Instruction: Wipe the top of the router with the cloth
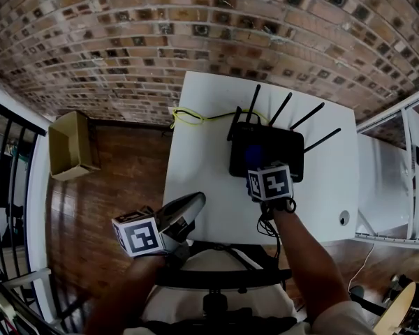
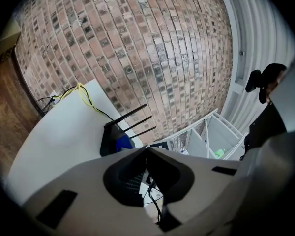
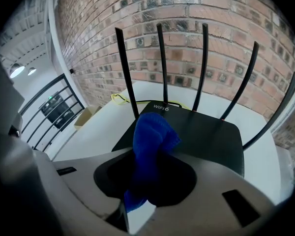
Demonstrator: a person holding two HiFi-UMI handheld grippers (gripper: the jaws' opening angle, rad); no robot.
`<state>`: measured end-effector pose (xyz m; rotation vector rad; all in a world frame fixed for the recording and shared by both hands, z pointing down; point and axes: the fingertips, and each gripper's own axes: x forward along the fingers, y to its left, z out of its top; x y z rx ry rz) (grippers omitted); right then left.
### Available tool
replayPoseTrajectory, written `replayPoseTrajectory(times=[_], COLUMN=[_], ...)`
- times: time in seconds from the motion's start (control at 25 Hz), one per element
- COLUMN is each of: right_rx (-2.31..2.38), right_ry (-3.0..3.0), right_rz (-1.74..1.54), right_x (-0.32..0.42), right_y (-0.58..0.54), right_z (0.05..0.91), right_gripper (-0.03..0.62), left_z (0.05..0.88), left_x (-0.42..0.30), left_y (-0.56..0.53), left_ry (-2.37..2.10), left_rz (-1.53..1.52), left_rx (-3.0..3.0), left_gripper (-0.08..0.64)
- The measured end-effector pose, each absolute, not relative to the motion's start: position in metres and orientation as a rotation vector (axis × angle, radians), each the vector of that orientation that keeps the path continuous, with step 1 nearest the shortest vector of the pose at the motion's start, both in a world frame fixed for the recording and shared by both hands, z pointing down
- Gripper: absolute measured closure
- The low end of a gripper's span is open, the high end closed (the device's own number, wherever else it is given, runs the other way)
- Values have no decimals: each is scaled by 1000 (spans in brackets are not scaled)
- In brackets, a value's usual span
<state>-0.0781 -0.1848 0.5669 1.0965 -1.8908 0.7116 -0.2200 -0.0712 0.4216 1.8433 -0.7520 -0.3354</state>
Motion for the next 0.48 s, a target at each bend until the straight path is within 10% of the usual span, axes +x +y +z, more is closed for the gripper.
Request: replayPoseTrajectory(times=[0.48], right_rx=[994], right_ry=[-1959], right_rz=[679], right_x=[-139], right_y=[-180], right_z=[565], right_gripper=[483], left_z=[423], left_x=[-234], left_y=[-73], left_ry=[-763], left_rz=[-352], left_rx=[1835], left_gripper=[555])
